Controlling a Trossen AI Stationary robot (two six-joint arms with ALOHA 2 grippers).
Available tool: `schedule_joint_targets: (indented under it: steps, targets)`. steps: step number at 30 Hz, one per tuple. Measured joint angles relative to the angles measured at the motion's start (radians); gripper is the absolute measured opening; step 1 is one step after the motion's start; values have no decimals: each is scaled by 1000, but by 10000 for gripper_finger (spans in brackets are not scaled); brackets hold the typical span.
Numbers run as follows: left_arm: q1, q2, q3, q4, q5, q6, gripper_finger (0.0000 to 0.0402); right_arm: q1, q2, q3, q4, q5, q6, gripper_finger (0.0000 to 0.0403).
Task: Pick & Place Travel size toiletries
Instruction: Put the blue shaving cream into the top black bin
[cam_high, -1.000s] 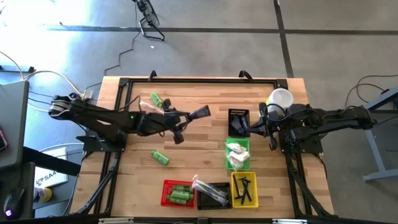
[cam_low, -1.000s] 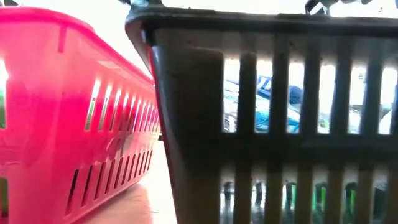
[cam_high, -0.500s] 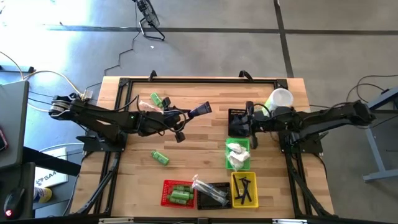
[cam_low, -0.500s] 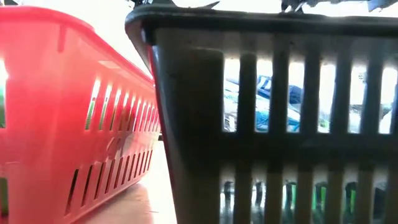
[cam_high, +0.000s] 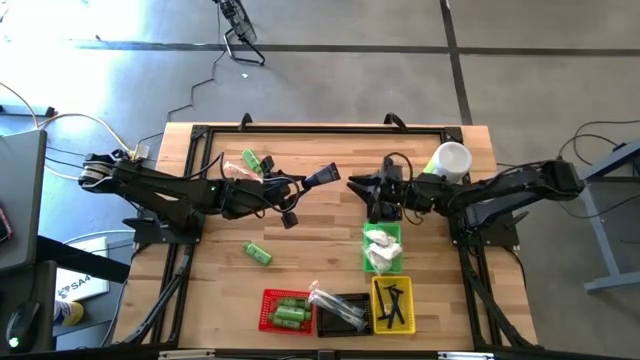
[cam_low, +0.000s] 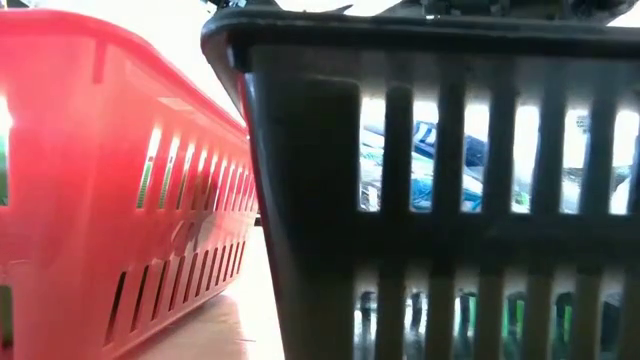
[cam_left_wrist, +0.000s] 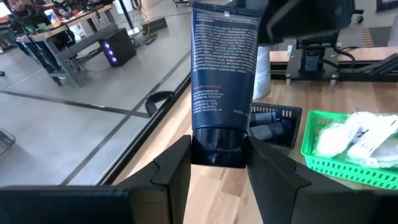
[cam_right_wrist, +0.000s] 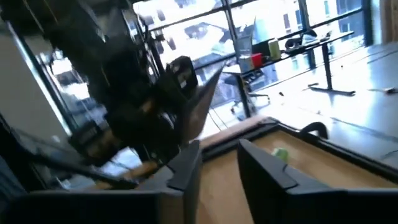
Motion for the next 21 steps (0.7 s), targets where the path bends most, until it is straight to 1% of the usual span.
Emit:
schedule_joint_targets:
  steps: [2, 5, 9, 11, 15, 21]
  targets:
    - [0, 0, 0, -1, 0, 0, 138, -16, 19, 0, 59, -26, 74, 121]
    - [0, 0, 0, -8, 0, 0, 138, -40, 43, 0, 103, -60, 185, 170]
    - [0, 0, 0, -10, 0, 0, 138, -62, 89, 0, 164, -103, 258, 213]
    - [0, 0, 0, -21, 0, 0, 138, -67, 120, 0, 232, -124, 275, 222]
    - [0, 0, 0, -39, -1, -2, 138, -65, 172, 0, 355, -158, 293, 224]
    - [0, 0, 0, -37, -1, -4, 138, -75, 181, 0, 363, -153, 321, 209]
